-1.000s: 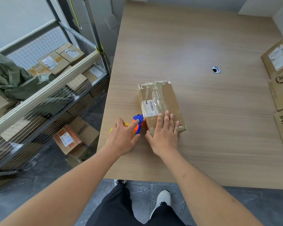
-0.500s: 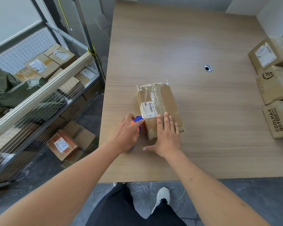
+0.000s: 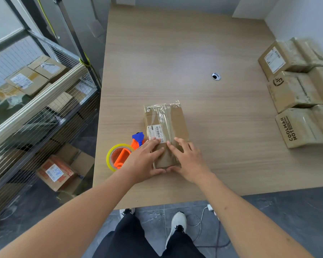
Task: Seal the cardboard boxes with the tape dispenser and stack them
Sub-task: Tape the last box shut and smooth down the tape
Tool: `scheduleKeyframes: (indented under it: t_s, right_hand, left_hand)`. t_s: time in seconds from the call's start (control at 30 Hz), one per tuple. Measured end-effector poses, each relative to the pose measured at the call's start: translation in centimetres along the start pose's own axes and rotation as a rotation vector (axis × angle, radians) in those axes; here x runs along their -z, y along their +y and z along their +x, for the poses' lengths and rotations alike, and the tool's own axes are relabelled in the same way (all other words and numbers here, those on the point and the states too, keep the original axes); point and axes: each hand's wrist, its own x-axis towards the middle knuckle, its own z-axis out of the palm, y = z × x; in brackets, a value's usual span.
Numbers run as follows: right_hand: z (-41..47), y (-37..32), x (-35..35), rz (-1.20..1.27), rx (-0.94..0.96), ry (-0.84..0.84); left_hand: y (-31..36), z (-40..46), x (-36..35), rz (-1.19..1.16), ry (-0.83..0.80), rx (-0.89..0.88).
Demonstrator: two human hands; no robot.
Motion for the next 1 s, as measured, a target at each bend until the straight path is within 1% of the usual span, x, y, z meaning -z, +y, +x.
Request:
scheduleKeyframes:
  t_s: [0.1,0.17,0.27,0.4,0.5,0.63,0.7,0.87,1.0]
  right_hand:
    - [-0.2,1.0,-1.7,-0.091,0.026,0.091]
    - [-0.3,1.4,-2.8,-0.105,0.017,0.149]
    - [-0.3,2.0,-3.8,-0.113,0.066,0.234]
    - [0.0,2.8,-3.7,-0.055,0.114,0.194]
    - [-0.1,3.7,-3.5,-0.013,0.185,0.168]
    - [-0.2,4.1,-4.1,-0.026,0.215,0.236]
    - [-0.3,3.9,-4.1,-0.018,0.237,0.252]
    - [-0.2,5.2,-2.7,0.031,0.351,0.236]
    - [-0.2,4.9,-2.9,0.036,0.338,0.276]
  left_hand:
    - [0.0,-0.3,-1.1,-0.015,0.035,0.009]
    - [0.1,-0.3,-1.5,0.010,0.053,-0.001]
    - [-0.1,-0.5,-2.0,0.062,0.062,-0.033]
    - [-0.8,-1.1,-2.0,0.047,0.068,-0.072]
    - [-0.6,-1.2,-2.2,0.027,0.080,-0.052]
    - [-0.8,-1.0,-2.1,-0.032,0.039,-0.015]
    - [-1.1,-0.9,-1.4,-0.067,-0.011,0.013]
    - [-0.8,0.2,0.1,0.056,-0.058,-0.024]
    - [0.2,1.0,0.9,0.142,-0.101,0.024]
